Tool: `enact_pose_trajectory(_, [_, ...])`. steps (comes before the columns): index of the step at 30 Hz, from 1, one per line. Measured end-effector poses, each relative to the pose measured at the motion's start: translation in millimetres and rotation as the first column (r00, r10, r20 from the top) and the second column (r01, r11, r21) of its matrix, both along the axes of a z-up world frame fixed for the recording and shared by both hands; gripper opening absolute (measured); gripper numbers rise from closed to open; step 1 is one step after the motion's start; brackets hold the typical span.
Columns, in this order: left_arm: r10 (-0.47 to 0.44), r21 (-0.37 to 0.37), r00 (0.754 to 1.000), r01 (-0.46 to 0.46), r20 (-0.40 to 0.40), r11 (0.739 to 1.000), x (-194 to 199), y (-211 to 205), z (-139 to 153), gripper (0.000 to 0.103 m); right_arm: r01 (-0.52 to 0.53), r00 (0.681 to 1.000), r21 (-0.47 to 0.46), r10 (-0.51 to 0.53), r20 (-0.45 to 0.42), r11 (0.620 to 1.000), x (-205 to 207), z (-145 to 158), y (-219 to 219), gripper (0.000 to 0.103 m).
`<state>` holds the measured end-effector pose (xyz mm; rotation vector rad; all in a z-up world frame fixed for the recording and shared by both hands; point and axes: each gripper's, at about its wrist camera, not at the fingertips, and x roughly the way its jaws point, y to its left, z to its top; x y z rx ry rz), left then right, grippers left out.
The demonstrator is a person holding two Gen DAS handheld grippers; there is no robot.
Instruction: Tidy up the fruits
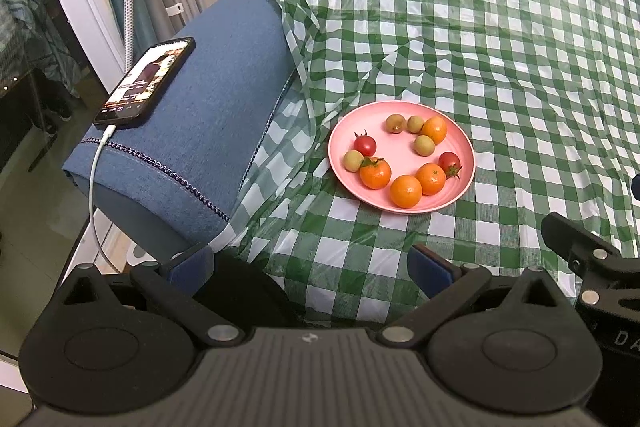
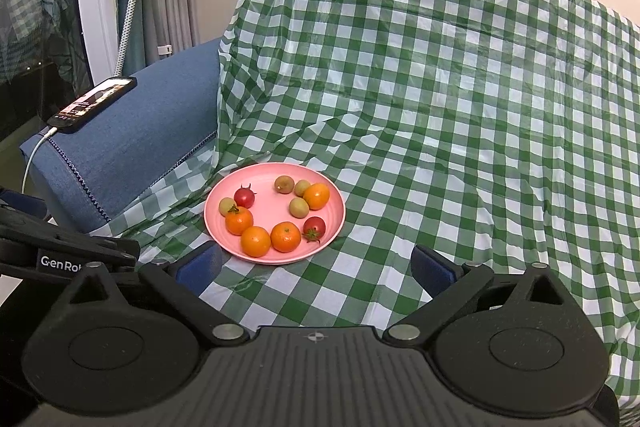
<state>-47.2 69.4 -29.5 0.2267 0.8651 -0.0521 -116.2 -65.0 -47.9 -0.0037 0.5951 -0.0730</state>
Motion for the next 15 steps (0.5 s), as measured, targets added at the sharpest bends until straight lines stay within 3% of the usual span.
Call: enact_pose_trajectory(15, [-0.015,0.011,0.999,0.014,0.029,1.000,-0.8,1.7,3.0,0.103,0.001,1.000,0.000,-0.001,0.003,1.000,0.4,-0.3,4.2,0.102])
